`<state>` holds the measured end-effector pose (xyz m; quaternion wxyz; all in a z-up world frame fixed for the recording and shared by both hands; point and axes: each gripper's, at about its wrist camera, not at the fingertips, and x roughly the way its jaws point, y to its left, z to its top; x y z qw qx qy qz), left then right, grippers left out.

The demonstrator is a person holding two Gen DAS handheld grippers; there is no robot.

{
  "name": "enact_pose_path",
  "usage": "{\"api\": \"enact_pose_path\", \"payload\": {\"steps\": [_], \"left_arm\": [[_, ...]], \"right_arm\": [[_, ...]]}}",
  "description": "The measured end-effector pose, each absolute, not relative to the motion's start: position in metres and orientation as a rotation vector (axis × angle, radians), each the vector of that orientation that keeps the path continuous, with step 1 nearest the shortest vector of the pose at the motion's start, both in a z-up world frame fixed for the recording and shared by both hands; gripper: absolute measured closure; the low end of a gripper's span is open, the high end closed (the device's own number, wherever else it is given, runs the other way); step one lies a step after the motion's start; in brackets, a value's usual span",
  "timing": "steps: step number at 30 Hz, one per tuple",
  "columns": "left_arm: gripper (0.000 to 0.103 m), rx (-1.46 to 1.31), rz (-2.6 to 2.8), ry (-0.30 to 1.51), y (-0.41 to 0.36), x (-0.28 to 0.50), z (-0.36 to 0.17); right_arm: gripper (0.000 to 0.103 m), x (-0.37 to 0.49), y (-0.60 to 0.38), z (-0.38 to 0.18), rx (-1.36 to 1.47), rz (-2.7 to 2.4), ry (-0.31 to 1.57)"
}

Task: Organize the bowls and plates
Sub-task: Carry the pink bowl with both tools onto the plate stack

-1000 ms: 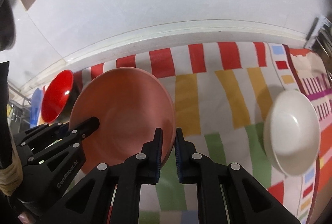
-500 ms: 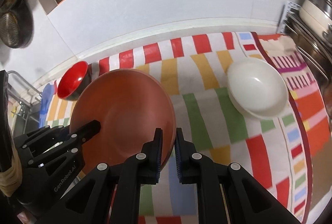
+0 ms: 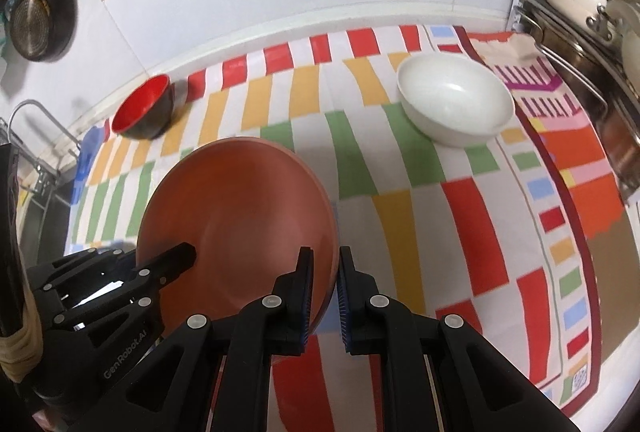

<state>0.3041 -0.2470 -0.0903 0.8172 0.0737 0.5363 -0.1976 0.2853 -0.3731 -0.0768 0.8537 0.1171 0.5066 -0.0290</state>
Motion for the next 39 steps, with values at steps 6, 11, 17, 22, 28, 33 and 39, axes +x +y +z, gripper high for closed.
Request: {"api": "enact_pose_path", "payload": {"steps": [6, 11, 17, 22, 28, 33, 39], "left_arm": [[0.087, 0.148, -0.414, 1.169, -0.251, 0.292, -0.102], [0.087, 0.140, -0.401, 1.184, -0.255, 0.287, -0.111], [0.087, 0.128, -0.376, 1.200, -0.257, 0.287, -0.119], [0.087, 0.134, -0.358, 1.214, -0.255, 0.287, -0.123], [0.087, 0.145, -0.354, 1.210, -0.256, 0.285, -0.125], [0.087, 0.137, -0.353, 1.215, -0.255, 0.285, -0.125], [0.068, 0.126, -0.353, 1.190, -0.254, 0.286, -0.117]], "right_arm": [[0.090, 0.270, -0.376, -0.088, 0.254, -0.060, 1.088], [0.090, 0.264, -0.379, -0.095, 0.251, -0.058, 1.100], [0.090, 0.264, -0.381, -0.104, 0.238, -0.047, 1.119], [0.090, 0.266, -0.381, -0.110, 0.235, -0.028, 1.138], [0.090, 0.266, -0.380, -0.115, 0.242, -0.020, 1.142], [0.090, 0.265, -0.380, -0.115, 0.249, -0.016, 1.141], [0.090, 0.266, -0.381, -0.115, 0.247, -0.005, 1.143]]}}
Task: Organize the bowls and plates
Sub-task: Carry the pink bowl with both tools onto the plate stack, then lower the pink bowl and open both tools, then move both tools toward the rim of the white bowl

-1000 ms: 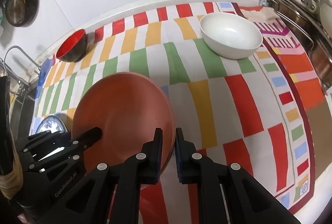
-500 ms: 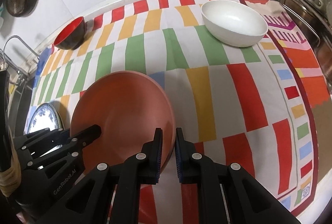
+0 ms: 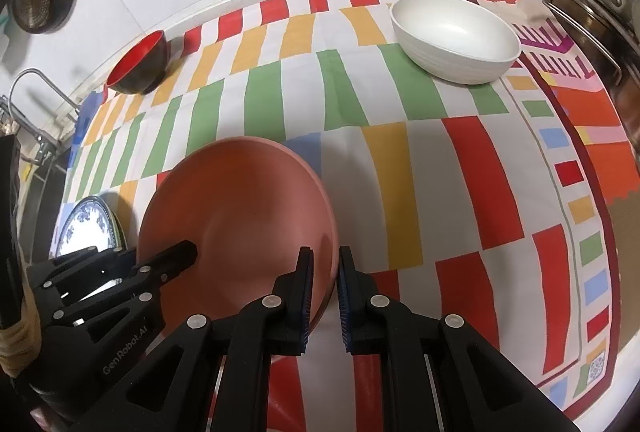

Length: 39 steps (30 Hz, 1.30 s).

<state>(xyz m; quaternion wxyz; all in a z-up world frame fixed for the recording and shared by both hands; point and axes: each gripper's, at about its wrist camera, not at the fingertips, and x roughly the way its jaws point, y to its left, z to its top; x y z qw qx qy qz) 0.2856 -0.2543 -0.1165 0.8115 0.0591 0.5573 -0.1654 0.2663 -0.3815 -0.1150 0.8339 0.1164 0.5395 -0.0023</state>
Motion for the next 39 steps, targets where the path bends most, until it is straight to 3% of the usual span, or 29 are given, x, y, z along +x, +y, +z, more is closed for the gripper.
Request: {"api": "enact_pose_path", "payload": {"steps": [7, 11, 15, 17, 28, 39], "left_arm": [[0.053, 0.168, -0.333, 1.085, -0.253, 0.286, -0.088], [0.043, 0.203, -0.353, 1.016, -0.261, 0.286, -0.068], [0.034, 0.233, -0.383, 0.958, -0.273, 0.290, -0.051], [0.031, 0.246, -0.392, 0.934, -0.280, 0.294, -0.043], [0.023, 0.287, -0.452, 0.890, -0.323, 0.332, -0.027], [0.023, 0.333, -0.504, 0.867, -0.371, 0.380, -0.036]], "right_arm": [[0.089, 0.263, -0.386, -0.104, 0.223, -0.039, 1.094], [0.079, 0.260, -0.396, -0.089, 0.230, -0.066, 1.051], [0.078, 0.258, -0.406, -0.073, 0.242, -0.083, 1.010], [0.072, 0.259, -0.411, -0.067, 0.252, -0.094, 0.989], [0.065, 0.274, -0.449, -0.044, 0.254, -0.176, 0.924], [0.065, 0.309, -0.495, -0.047, 0.278, -0.245, 0.926]]}}
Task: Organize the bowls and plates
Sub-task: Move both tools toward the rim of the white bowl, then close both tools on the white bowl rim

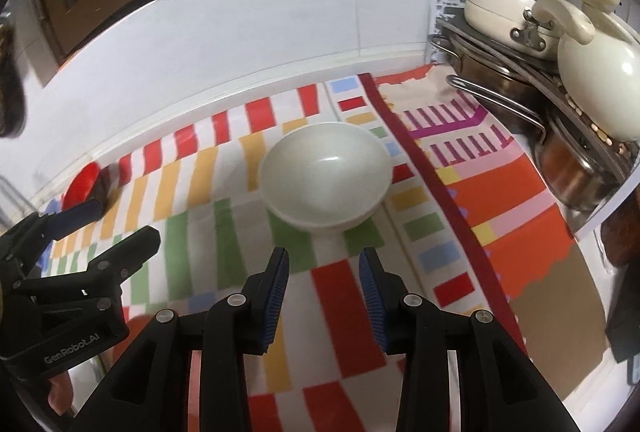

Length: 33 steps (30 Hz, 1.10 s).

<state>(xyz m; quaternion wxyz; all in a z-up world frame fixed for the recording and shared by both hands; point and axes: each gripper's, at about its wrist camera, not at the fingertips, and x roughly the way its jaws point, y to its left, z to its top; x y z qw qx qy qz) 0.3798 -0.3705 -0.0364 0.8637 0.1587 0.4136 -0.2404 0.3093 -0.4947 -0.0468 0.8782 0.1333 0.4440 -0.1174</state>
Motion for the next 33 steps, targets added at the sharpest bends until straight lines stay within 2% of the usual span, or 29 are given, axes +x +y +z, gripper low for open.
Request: {"api": "enact_pose_path", "payload": {"steps": [12, 22, 28, 33], "left_arm": [[0.023, 0.383, -0.560, 0.883, -0.416, 0.421, -0.051], [0.025, 0.444, -0.602, 0.976, -0.453, 0.446, -0.087], [0.033, 0.472, -0.602, 1.011, -0.468, 0.456, -0.105], [0.048, 0.494, -0.592, 1.048, -0.476, 0.463, -0.116]], "right_arm": [[0.065, 0.345, -0.538, -0.059, 0.337, -0.306, 0.920], [0.065, 0.366, -0.566, -0.081, 0.398, -0.329, 0.949], [0.065, 0.379, -0.575, -0.098, 0.415, -0.333, 0.982], [0.066, 0.386, -0.580, -0.109, 0.444, -0.334, 1.006]]}}
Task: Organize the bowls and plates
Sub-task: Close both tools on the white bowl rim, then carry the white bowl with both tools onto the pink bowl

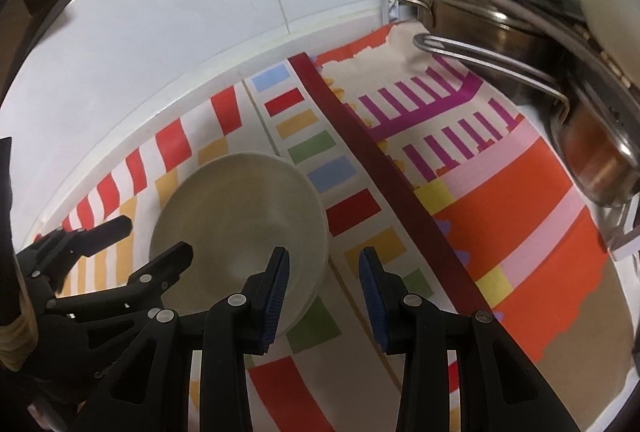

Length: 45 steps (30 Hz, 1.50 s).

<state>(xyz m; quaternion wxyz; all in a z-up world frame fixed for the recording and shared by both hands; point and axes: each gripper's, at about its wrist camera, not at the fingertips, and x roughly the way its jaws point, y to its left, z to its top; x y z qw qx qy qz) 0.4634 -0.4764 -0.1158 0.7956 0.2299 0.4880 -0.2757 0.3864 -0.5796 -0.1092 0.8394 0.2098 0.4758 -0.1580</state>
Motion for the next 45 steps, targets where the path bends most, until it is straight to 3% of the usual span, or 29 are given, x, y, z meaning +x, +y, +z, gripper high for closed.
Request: {"api": "enact_pose_path", "payload": {"steps": [4, 12, 29, 45], "left_arm": [[0.057, 0.513, -0.593, 1.072, -0.480, 0.466, -0.123], [0.088, 0.486, -0.617, 1.123, -0.483, 0.469, -0.129], [0.090, 0.439, -0.596, 1.091, -0.463, 0.455, -0.100], [0.089, 0.366, -0.523, 1.030, -0.389, 0.400, -0.060]], "right_arm": [[0.069, 0.391, -0.581, -0.115, 0.446, -0.333, 1.026], [0.086, 0.396, -0.582, -0.121, 0.445, -0.318, 1.049], [0.090, 0.388, -0.570, -0.104, 0.443, -0.313, 1.014], [0.090, 0.344, -0.512, -0.056, 0.366, -0.256, 0.939]]}}
